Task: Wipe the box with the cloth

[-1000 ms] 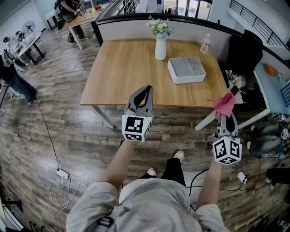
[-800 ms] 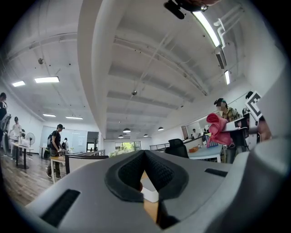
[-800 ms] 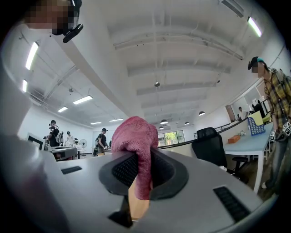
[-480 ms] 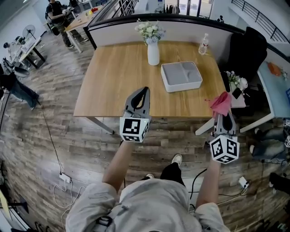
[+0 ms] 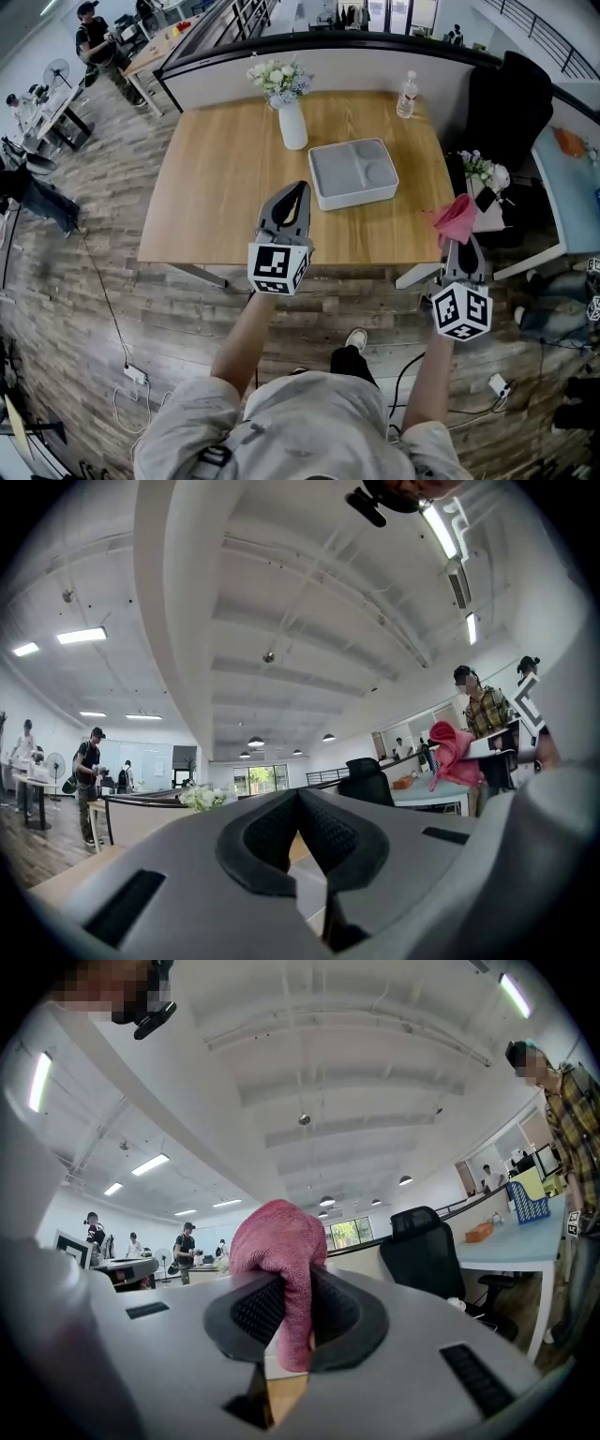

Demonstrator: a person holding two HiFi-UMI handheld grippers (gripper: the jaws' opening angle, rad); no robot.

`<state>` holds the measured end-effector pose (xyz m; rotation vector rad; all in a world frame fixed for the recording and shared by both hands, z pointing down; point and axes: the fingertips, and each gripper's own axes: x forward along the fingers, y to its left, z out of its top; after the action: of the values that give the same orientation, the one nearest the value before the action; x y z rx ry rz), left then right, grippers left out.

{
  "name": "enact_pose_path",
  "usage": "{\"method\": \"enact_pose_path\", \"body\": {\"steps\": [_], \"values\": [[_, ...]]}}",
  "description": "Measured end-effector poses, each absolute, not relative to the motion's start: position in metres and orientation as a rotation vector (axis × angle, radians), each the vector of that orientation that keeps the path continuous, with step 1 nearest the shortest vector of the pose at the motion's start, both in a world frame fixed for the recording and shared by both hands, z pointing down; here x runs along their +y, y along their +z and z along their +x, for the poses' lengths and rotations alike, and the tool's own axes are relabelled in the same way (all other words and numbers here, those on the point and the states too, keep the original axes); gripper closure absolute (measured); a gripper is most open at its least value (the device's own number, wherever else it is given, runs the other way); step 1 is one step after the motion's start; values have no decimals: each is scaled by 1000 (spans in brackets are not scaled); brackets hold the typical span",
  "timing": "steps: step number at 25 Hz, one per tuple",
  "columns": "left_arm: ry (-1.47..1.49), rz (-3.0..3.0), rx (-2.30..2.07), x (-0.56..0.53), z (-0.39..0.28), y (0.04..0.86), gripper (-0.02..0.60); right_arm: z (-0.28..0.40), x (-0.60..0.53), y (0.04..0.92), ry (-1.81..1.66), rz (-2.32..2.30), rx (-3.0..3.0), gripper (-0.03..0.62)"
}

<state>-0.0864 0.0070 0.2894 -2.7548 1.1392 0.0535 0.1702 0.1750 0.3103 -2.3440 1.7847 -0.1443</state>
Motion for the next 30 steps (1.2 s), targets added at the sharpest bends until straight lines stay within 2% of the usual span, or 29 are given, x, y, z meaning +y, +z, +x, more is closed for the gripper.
{"method": "enact_pose_path", "body": {"steps": [13, 30], "values": [[20, -2732, 1129, -16, 4, 296, 572, 258, 149, 323, -192, -2326, 1777, 530], [42, -2668, 1223, -48, 33, 286, 572, 297, 98, 319, -195, -2251, 1852, 530]]}}
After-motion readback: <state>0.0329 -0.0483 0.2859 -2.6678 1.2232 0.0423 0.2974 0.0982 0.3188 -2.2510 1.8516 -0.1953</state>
